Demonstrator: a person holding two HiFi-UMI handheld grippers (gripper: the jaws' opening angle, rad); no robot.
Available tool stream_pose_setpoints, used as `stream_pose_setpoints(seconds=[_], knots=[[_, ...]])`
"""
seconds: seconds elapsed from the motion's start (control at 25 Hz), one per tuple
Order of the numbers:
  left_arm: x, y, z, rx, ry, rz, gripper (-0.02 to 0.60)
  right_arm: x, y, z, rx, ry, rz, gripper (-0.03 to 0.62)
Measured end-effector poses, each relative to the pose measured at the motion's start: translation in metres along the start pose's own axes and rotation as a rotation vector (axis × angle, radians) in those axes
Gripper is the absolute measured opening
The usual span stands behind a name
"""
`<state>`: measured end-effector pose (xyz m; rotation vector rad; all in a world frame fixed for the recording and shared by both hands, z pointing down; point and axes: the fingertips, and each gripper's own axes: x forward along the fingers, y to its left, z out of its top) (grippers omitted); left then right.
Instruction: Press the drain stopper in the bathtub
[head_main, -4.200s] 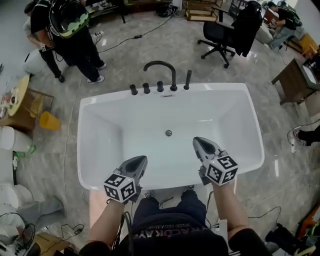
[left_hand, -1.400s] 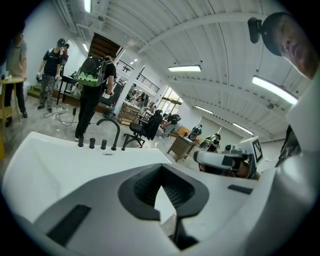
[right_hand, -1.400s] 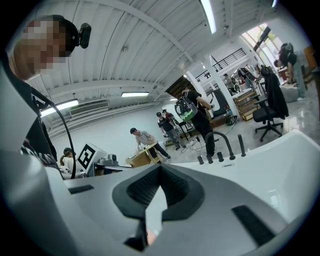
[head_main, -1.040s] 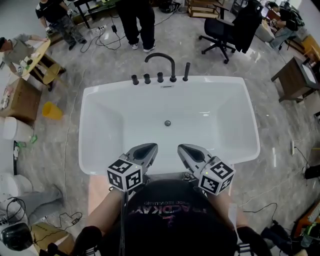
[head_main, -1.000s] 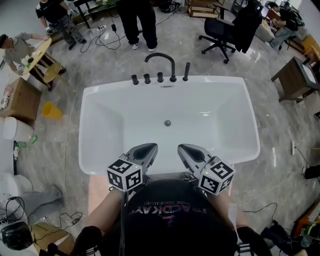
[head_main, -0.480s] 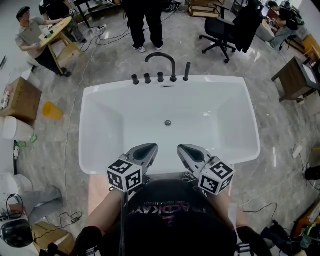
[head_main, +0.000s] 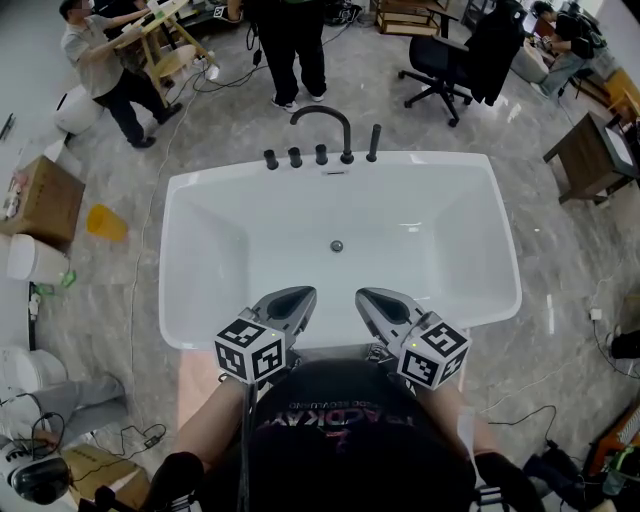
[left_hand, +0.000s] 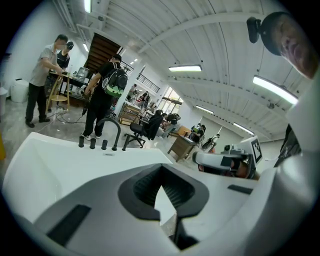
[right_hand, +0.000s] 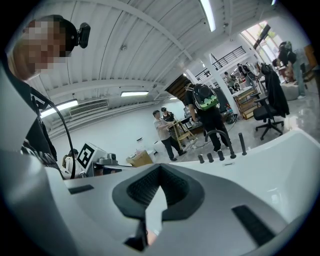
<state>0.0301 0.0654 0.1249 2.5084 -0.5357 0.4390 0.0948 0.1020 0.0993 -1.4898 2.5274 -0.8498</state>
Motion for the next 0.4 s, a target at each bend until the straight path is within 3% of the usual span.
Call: stream_pose_setpoints(seconds=[0.4], knots=[[-0.0056,-0.0021,-0.0001,0.006,-0.004,-0.003,0.005,-0.0006,0.0062,-0.0024,-0.001,0.002,0.004,0.012]])
